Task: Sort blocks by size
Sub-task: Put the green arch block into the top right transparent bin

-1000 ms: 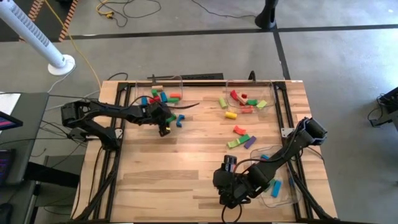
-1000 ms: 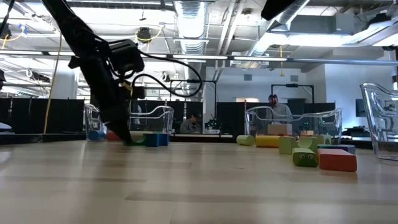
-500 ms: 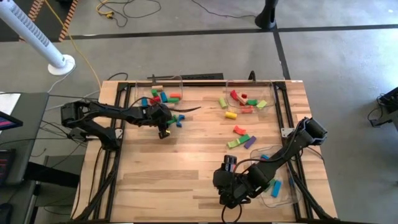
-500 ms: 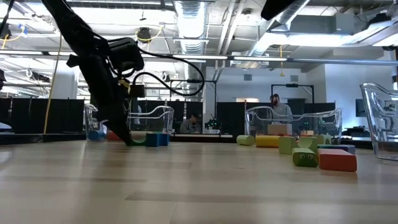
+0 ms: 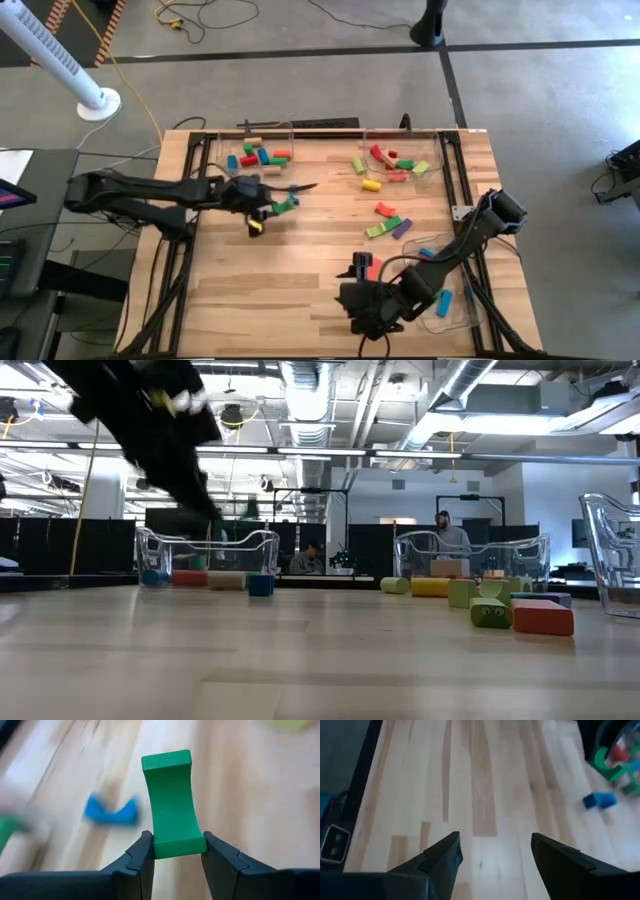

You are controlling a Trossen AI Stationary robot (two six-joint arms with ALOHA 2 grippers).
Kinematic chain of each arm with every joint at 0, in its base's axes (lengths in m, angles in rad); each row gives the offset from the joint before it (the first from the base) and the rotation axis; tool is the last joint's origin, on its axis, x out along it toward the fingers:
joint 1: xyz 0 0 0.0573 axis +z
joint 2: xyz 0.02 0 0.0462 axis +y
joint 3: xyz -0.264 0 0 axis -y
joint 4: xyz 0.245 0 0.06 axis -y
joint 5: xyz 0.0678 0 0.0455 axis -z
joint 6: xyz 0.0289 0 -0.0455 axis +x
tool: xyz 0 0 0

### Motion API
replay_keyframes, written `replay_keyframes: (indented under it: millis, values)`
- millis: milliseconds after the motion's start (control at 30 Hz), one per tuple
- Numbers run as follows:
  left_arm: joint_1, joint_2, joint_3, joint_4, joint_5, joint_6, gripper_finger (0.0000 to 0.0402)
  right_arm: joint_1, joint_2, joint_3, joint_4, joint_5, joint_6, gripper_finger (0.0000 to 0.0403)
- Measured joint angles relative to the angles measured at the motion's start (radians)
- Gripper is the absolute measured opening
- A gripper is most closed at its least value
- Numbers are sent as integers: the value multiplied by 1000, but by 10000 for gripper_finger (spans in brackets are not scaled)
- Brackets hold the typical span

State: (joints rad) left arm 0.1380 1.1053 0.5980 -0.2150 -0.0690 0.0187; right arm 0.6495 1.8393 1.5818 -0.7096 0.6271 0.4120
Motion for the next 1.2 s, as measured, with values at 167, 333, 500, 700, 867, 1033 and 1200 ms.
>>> replay_keyframes:
  millis: [167,333,500,700,867,1033,1200]
  values:
    - [-150,-133,0,82,71,-33,126,12,0,0,55,99,-103,274]
    - [-318,-157,0,216,132,-42,126,18,0,0,153,160,-235,274]
    - [-445,-108,1,346,144,-42,127,17,16,-1,281,175,-407,274]
    - [-521,-9,1,494,204,-42,127,12,41,0,380,190,-542,274]
    - [-532,75,1,589,250,-59,127,5,63,0,467,187,-689,274]
    - [-531,134,1,645,260,-91,127,-4,76,0,515,149,-783,274]
    - [-531,176,1,697,275,-122,127,-8,93,0,575,126,-868,274]
